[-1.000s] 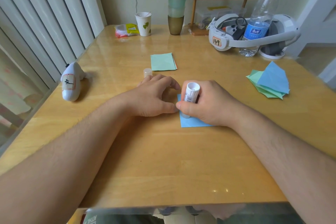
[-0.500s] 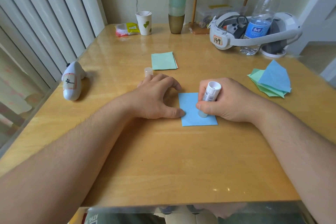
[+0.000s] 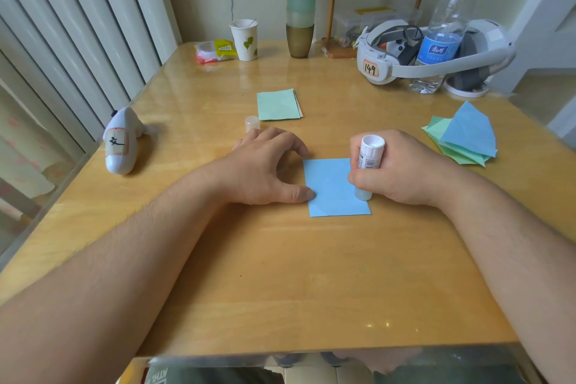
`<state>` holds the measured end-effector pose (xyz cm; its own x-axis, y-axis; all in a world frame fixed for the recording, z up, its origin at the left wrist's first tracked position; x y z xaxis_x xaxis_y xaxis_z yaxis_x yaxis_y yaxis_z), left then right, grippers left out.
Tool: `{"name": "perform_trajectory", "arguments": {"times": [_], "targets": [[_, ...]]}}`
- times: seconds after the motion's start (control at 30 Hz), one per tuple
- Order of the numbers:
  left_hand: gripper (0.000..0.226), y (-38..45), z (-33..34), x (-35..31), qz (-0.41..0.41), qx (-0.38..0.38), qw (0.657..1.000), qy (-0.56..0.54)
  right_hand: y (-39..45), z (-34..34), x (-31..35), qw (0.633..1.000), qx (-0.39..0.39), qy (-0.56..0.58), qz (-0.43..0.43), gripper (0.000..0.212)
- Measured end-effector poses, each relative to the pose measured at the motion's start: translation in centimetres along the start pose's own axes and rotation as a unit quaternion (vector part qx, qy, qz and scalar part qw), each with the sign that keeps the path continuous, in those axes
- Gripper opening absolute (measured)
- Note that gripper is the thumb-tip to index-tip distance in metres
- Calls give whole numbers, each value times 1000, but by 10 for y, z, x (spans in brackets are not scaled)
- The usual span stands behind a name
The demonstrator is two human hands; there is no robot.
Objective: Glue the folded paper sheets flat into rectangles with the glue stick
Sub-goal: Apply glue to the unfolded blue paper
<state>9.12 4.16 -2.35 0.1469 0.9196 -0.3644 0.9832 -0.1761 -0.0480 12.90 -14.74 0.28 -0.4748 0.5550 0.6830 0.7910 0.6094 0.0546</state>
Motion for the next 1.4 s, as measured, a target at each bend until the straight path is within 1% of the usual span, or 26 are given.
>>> {"name": "perform_trajectory", "arguments": {"times": [0.07,0.17,0.23,0.4,0.47,0.83,1.0,1.2,1.33,1.4], "targets": [[74,0,0,0,0,0,1000,0,1,-5,-2,1000,-27,6,-6,18],[73,-1,-1,-1,-2,2,1000,-5,0,-14,2,992,-84,85,-33,17],[66,0,-3,0,-6,1,1000,-22,1,-11,10,987,-96,119,-54,17],[45,4,-6,3,-10,-20,999,-50,6,16,31,990,-59,100,-80,19],[42,5,-5,4,-11,-27,999,-44,7,22,36,990,-52,93,-88,19],[41,4,-5,2,0,-27,999,-28,4,39,40,997,15,50,-61,23],[57,4,-3,1,7,-30,999,-11,3,33,35,999,23,31,-32,21],[69,3,-3,1,3,-30,999,-9,-4,13,19,1000,18,15,3,17],[59,4,-4,2,8,-35,999,-8,-6,5,13,1000,22,14,13,21],[58,4,-4,2,11,-37,999,-5,-5,4,10,1000,21,13,14,22]]}}
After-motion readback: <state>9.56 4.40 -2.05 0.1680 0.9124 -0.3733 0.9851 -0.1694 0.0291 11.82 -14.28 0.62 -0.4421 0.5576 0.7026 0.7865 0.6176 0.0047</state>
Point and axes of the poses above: each hand's wrist, its own y-axis towards the middle knuckle, its own z-axis out of the palm, x = y × z, the point moved 8 cm from there along y, towards the middle knuckle, and after that the axes turned 3 degrees about y, right-handed, at the moved point
